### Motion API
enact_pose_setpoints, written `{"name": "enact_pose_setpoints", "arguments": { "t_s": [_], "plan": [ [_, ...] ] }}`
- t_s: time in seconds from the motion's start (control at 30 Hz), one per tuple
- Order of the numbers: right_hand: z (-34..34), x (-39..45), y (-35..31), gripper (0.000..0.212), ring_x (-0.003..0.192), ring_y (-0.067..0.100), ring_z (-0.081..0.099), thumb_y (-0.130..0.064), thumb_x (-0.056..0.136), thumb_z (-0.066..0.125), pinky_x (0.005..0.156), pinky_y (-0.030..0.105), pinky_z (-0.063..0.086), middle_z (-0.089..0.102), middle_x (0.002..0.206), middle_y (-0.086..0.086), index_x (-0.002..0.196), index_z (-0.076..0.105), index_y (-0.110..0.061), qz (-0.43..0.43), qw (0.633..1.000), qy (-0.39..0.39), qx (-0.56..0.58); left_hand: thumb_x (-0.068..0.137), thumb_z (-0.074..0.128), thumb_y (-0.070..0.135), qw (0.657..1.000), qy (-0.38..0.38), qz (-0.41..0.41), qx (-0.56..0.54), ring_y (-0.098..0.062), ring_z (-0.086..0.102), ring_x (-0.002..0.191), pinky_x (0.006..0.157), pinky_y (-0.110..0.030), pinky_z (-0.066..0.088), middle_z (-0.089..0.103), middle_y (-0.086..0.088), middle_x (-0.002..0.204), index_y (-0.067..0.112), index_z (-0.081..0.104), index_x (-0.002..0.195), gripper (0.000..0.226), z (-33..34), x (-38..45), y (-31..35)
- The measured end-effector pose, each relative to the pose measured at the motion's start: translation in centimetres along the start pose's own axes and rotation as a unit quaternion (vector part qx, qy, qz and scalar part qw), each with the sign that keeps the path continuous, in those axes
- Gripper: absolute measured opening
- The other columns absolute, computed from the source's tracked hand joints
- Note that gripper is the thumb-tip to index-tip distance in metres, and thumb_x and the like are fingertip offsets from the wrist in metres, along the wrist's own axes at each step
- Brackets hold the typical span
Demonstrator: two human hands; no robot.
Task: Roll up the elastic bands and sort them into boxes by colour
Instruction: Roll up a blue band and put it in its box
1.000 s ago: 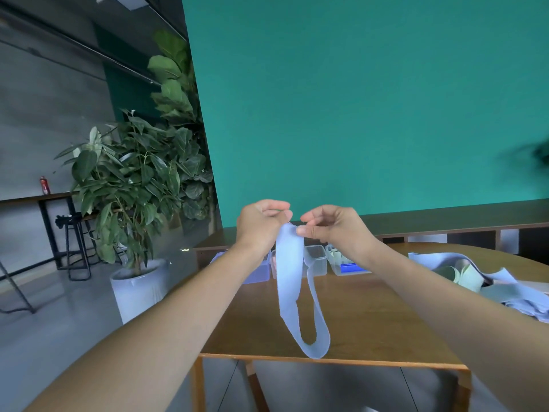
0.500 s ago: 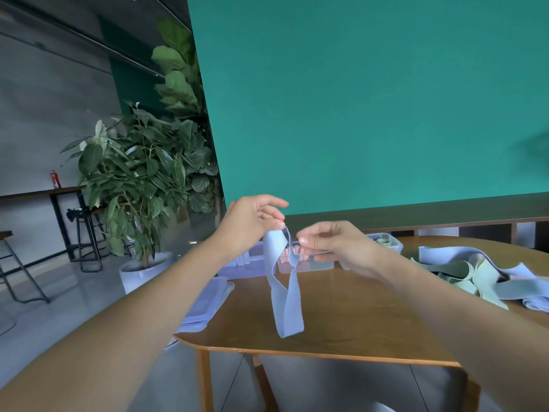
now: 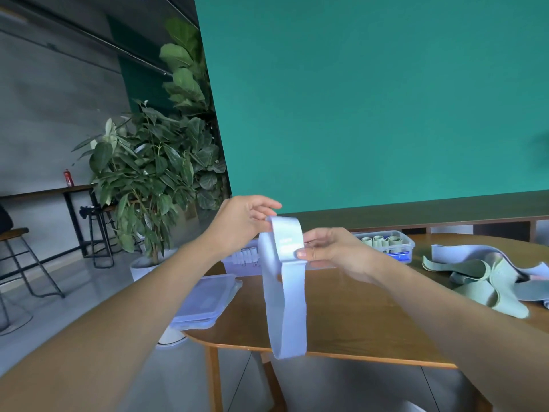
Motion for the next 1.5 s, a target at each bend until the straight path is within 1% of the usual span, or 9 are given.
{"name": "enact_pose_setpoints", "arguments": {
  "t_s": [0.23, 0.43, 0.6, 0.67, 0.97, 1.13, 1.3, 1.4, 1.5],
  "plan": [
    [-0.5, -0.5, -2.2, 0.042, 0.075, 0.019, 0.068, -0.007, 0.073, 0.083, 0.07, 0.035, 0.059, 0.067, 0.086, 0.006, 0.11, 0.064, -0.004, -0.066, 0.988, 0.07, 0.117, 0.084, 0.072, 0.003, 0.998, 0.01, -0.019, 0.066, 0.004, 0.066, 0.084, 0.077, -0.007, 0.05, 0.073, 0.01, 0.096, 0.023, 0.075, 0.101, 0.027, -0.1, 0.8, -1.1],
    [-1.3, -0.8, -3.8, 0.019, 0.076, 0.019, 0.069, -0.002, 0.081, 0.079, 0.08, 0.037, 0.062, 0.068, 0.083, 0.006, 0.094, 0.066, -0.006, -0.107, 0.983, 0.11, 0.1, 0.081, 0.08, 0.005, 0.996, -0.04, -0.071, 0.035, -0.003, 0.07, 0.083, 0.08, -0.019, 0.052, 0.075, 0.006, 0.09, 0.026, 0.075, 0.099, 0.028, 1.4, 1.2, -2.1],
    [-1.9, -0.8, -3.8, 0.011, 0.072, 0.022, 0.068, -0.002, 0.08, 0.081, 0.076, 0.033, 0.063, 0.068, 0.074, 0.007, 0.084, 0.07, -0.003, -0.112, 0.972, 0.187, 0.085, 0.093, 0.069, 0.027, 0.996, 0.001, -0.076, -0.052, -0.009, 0.057, 0.048, 0.05, -0.019, 0.045, 0.07, 0.004, 0.067, 0.024, 0.072, 0.101, 0.009, 2.5, 0.6, 0.2],
    [-2.3, -0.9, -4.2, 0.011, 0.068, 0.018, 0.068, -0.001, 0.08, 0.081, 0.07, 0.027, 0.062, 0.067, 0.074, 0.009, 0.084, 0.07, 0.0, -0.12, 0.963, 0.225, 0.084, 0.096, 0.064, 0.041, 0.991, 0.007, -0.099, -0.086, -0.015, 0.057, 0.047, 0.046, -0.022, 0.045, 0.07, -0.002, 0.066, 0.018, 0.07, 0.1, 0.024, 3.4, 0.4, 1.3],
    [-3.8, -2.6, -5.2, 0.01, 0.067, 0.02, 0.073, -0.002, 0.086, 0.077, 0.063, 0.023, 0.06, 0.072, 0.071, 0.009, 0.086, 0.068, 0.001, -0.127, 0.951, 0.27, 0.079, 0.096, 0.067, 0.015, 0.959, -0.015, -0.165, -0.23, -0.019, 0.075, 0.08, 0.071, -0.027, 0.061, 0.076, -0.013, 0.091, 0.005, 0.07, 0.109, 0.016, 6.6, 2.1, 3.5],
    [-5.3, -4.4, -6.5, 0.011, 0.053, 0.022, 0.068, -0.018, 0.096, 0.069, 0.042, 0.025, 0.044, 0.074, 0.086, 0.005, 0.092, 0.067, -0.008, -0.124, 0.944, 0.304, -0.038, 0.096, 0.059, 0.008, 0.995, -0.078, -0.059, -0.035, -0.023, 0.071, 0.082, 0.084, -0.038, 0.059, 0.07, -0.007, 0.094, 0.023, 0.053, 0.133, 0.04, 5.8, 3.2, 5.2],
    [-6.2, -4.6, -7.0, 0.015, 0.075, 0.012, 0.068, -0.033, 0.095, 0.07, 0.068, 0.029, 0.056, 0.071, 0.102, -0.013, 0.107, 0.072, -0.025, -0.12, 0.94, 0.278, -0.156, 0.099, 0.055, 0.009, 0.982, -0.138, 0.026, 0.129, -0.006, 0.06, 0.08, 0.081, -0.03, 0.047, 0.065, 0.001, 0.099, 0.027, 0.033, 0.147, 0.056, 4.5, 3.3, 7.7],
    [-5.9, -4.0, -6.6, 0.03, 0.104, 0.007, 0.067, -0.037, 0.095, 0.069, 0.095, 0.027, 0.051, 0.07, 0.115, -0.017, 0.123, 0.069, -0.027, -0.105, 0.956, 0.212, -0.172, 0.099, 0.054, 0.011, 0.978, -0.143, 0.043, 0.149, -0.009, 0.061, 0.091, 0.081, -0.027, 0.042, 0.067, 0.004, 0.101, 0.026, 0.037, 0.146, 0.052, 3.8, 3.4, 8.1],
    [-5.0, -3.4, -6.3, 0.04, 0.112, 0.005, 0.066, -0.036, 0.092, 0.072, 0.1, 0.025, 0.048, 0.07, 0.12, -0.011, 0.129, 0.065, -0.022, -0.092, 0.97, 0.166, -0.15, 0.098, 0.054, 0.011, 0.983, -0.122, 0.056, 0.128, -0.007, 0.063, 0.091, 0.076, -0.022, 0.044, 0.07, 0.006, 0.097, 0.025, 0.048, 0.136, 0.04, 3.2, 3.7, 7.7]
  ]
}}
Point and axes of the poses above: each hand's wrist, its own x-axis towards the middle knuckle, its own z-axis out of the palm, y = z × x, the point moved 6 cm from there along x, towards the middle knuckle
